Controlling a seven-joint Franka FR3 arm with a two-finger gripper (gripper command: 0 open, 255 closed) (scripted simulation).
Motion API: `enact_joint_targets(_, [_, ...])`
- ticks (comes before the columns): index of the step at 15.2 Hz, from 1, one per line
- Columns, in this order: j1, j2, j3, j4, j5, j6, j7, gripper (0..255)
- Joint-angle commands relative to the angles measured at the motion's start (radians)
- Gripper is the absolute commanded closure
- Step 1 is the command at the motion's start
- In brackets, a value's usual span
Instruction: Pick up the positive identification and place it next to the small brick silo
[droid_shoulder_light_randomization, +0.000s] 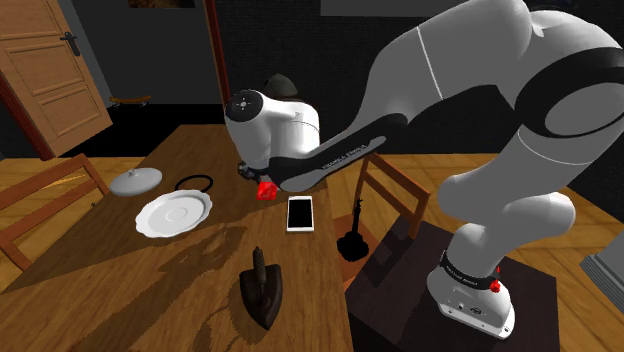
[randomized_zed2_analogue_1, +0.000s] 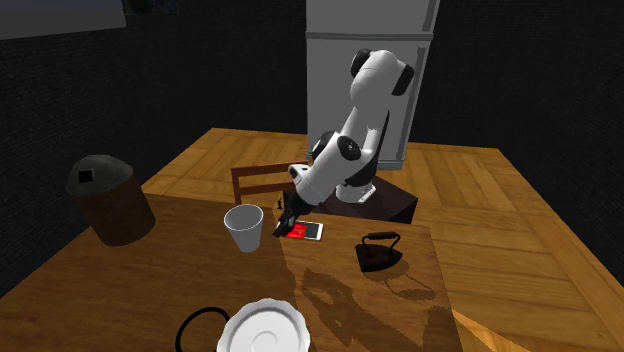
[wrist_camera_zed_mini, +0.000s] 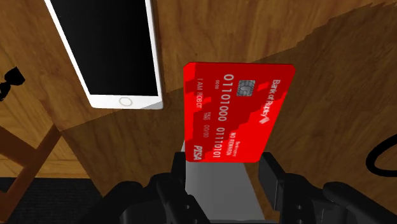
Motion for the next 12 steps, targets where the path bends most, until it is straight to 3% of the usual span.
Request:
enact_joint_targets(1, [0.036, 0.016, -0.033, 0.013, -0.012, -0.027, 0.0, 255])
enact_joint_targets(12, [0.227, 0.063, -0.222, 0.099, -0.033, -0.16, -0.04, 255])
